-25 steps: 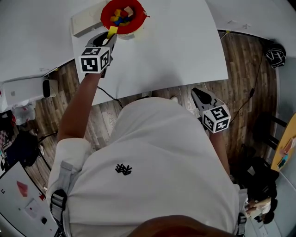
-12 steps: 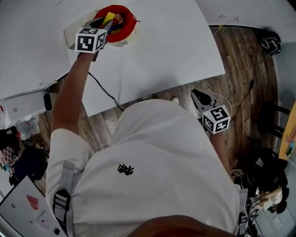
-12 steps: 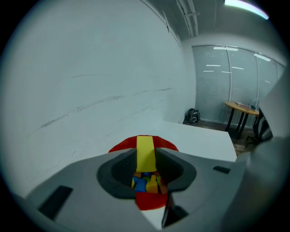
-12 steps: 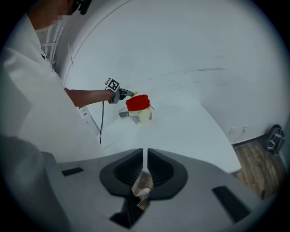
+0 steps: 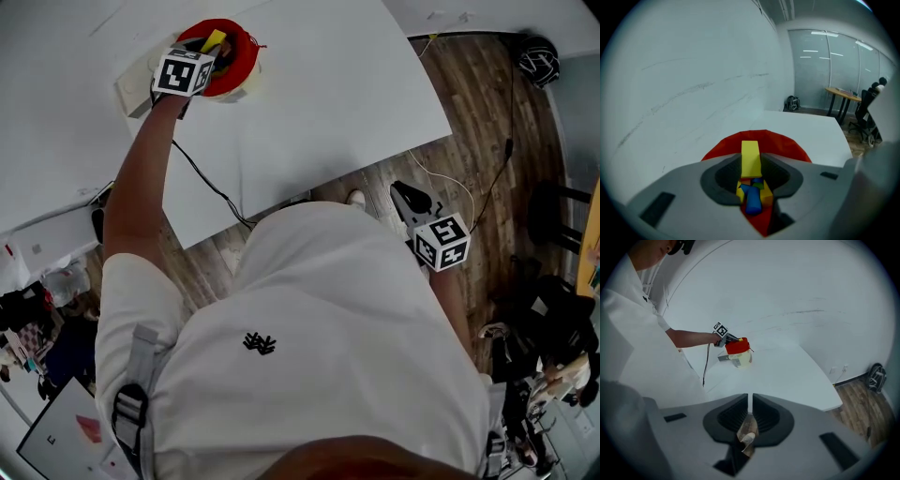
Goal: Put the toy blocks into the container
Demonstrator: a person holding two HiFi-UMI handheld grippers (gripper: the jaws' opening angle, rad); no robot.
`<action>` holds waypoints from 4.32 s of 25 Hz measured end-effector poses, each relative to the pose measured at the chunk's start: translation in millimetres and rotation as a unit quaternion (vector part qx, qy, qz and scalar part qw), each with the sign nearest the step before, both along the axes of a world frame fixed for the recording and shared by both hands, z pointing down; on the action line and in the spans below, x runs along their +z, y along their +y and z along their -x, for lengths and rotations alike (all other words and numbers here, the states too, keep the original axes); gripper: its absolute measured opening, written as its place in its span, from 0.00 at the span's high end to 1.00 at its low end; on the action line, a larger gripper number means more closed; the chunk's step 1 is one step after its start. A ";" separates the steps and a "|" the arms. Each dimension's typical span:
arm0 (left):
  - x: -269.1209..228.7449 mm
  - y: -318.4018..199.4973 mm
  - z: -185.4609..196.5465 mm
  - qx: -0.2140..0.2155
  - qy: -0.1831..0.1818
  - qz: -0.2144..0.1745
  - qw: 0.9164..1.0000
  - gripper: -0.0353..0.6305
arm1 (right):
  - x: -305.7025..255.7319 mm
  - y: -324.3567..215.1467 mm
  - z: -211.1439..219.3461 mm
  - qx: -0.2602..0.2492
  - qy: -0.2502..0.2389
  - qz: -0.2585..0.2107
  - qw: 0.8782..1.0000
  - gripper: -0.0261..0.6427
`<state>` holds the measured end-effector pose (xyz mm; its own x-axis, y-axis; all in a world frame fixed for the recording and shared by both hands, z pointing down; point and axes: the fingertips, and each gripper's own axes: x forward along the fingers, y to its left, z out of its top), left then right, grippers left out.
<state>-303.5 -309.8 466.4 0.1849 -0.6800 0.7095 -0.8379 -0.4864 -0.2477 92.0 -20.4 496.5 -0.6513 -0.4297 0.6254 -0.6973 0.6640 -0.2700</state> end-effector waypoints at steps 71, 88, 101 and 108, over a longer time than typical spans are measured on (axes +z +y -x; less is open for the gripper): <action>3.1 263.6 -209.5 -0.100 0.251 -0.037 0.962 0.94 | 0.4 -8.2 -39.7 -0.187 -0.067 -0.046 0.979 0.94; 34.0 295.4 -330.5 -0.013 0.239 0.009 0.971 0.94 | -15.0 2.3 -73.5 -0.163 -0.104 -0.078 0.978 0.95; 40.6 294.9 -323.3 -0.022 0.223 0.008 0.975 0.94 | -21.3 4.5 -68.2 -0.177 -0.111 -0.088 0.974 0.95; 38.3 293.6 -316.6 -0.027 0.223 0.006 0.974 0.94 | -21.0 4.6 -65.0 -0.183 -0.107 -0.084 0.974 0.95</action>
